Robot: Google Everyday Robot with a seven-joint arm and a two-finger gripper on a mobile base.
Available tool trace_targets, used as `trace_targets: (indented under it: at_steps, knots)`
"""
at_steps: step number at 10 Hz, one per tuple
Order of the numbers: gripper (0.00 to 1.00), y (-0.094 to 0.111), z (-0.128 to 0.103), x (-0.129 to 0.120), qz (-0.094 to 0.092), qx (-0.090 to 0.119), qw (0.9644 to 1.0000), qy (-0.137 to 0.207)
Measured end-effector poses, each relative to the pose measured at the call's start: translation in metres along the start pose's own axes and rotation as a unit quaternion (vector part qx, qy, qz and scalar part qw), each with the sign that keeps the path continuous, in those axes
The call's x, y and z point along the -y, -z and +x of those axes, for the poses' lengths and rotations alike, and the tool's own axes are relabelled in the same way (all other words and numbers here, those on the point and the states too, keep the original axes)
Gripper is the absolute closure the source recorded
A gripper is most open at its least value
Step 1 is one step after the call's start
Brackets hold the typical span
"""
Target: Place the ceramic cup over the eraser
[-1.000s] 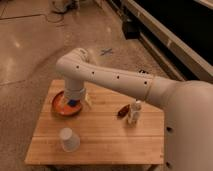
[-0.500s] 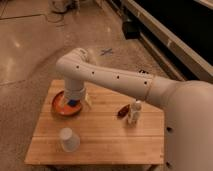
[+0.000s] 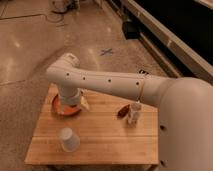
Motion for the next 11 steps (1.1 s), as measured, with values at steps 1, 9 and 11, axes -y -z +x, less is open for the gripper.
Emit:
trace_targets:
  at_steps: [1, 9, 11]
  knots:
    - [0.20, -0.005, -0.009, 0.005, -0.004, -0.003, 1.0000, 0.005]
    - [0.20, -0.056, -0.063, 0.045, 0.036, 0.001, 0.9990, 0.027]
    - [0.20, -0.068, -0.065, 0.043, 0.036, -0.001, 0.9988, 0.034]
